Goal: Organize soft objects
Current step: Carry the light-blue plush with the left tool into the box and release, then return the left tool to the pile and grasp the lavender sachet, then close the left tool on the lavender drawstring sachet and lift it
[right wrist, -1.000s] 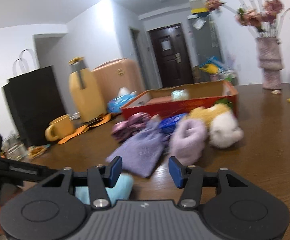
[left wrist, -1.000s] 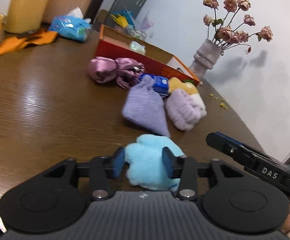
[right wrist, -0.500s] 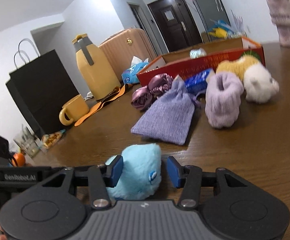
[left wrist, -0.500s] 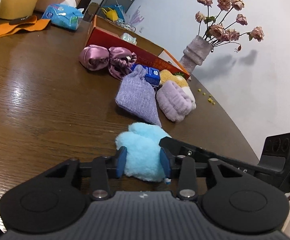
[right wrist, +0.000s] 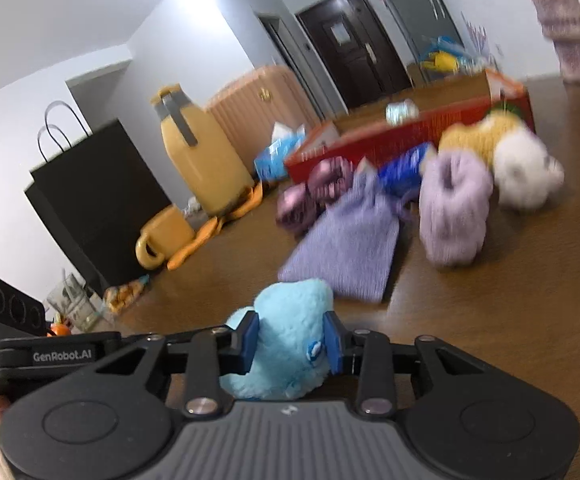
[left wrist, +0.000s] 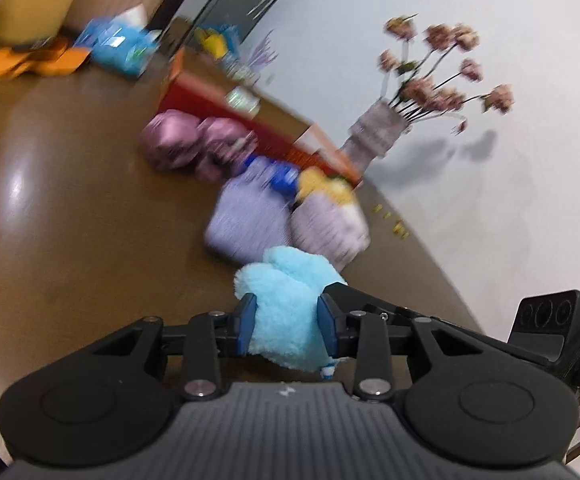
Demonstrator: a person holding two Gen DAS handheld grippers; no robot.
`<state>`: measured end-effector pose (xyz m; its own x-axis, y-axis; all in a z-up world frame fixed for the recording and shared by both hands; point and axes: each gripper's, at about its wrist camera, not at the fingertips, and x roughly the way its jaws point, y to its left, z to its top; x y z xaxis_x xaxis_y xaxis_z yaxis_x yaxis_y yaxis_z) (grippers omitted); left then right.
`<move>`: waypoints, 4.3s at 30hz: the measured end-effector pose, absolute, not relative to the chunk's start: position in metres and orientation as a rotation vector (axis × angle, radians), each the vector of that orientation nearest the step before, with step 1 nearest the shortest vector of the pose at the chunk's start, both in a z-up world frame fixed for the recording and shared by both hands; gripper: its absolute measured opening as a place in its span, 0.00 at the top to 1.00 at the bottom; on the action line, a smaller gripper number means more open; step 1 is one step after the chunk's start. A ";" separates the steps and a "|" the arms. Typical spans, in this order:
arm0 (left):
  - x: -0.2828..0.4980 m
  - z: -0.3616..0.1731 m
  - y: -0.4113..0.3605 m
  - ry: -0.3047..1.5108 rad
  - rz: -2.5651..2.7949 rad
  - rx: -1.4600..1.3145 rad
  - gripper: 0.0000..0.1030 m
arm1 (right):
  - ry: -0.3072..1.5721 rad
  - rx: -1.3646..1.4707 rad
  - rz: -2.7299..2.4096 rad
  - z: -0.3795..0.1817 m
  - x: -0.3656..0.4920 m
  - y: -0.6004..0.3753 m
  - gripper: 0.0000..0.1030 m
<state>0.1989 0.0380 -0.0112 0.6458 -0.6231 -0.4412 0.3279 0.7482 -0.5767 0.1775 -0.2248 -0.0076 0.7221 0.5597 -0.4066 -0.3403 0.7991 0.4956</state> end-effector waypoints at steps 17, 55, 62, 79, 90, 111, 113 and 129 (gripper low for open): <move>0.574 0.050 -0.105 0.778 -0.555 -0.303 0.68 | 0.626 0.442 0.270 0.055 0.540 -0.340 0.72; 0.346 0.179 0.002 0.248 -0.088 0.150 0.00 | 0.267 -0.040 0.048 0.189 0.331 -0.323 0.07; 0.251 0.107 0.012 0.261 -0.043 0.126 0.00 | 0.233 -0.033 0.135 0.118 0.228 -0.303 0.03; 0.166 0.028 0.011 0.403 -0.103 0.059 0.00 | 0.306 0.068 0.266 0.021 0.115 -0.251 0.05; 0.220 -0.001 -0.012 0.517 -0.292 -0.022 0.28 | 0.466 0.161 0.334 -0.002 0.181 -0.235 0.51; 0.237 -0.012 0.061 0.653 -0.164 -0.168 0.58 | 0.491 0.168 0.375 -0.010 0.199 -0.218 0.49; 0.232 -0.011 0.065 0.667 -0.250 -0.261 0.57 | 0.499 0.160 0.396 -0.009 0.199 -0.211 0.49; 0.219 -0.030 0.045 0.731 -0.332 -0.364 0.61 | 0.647 0.300 0.470 -0.027 0.207 -0.195 0.72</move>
<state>0.2192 0.0446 -0.0297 0.6977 -0.4157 -0.5835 0.1660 0.8860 -0.4329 0.2073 -0.1953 -0.0272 0.6995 0.5061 -0.5046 -0.3237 0.8538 0.4077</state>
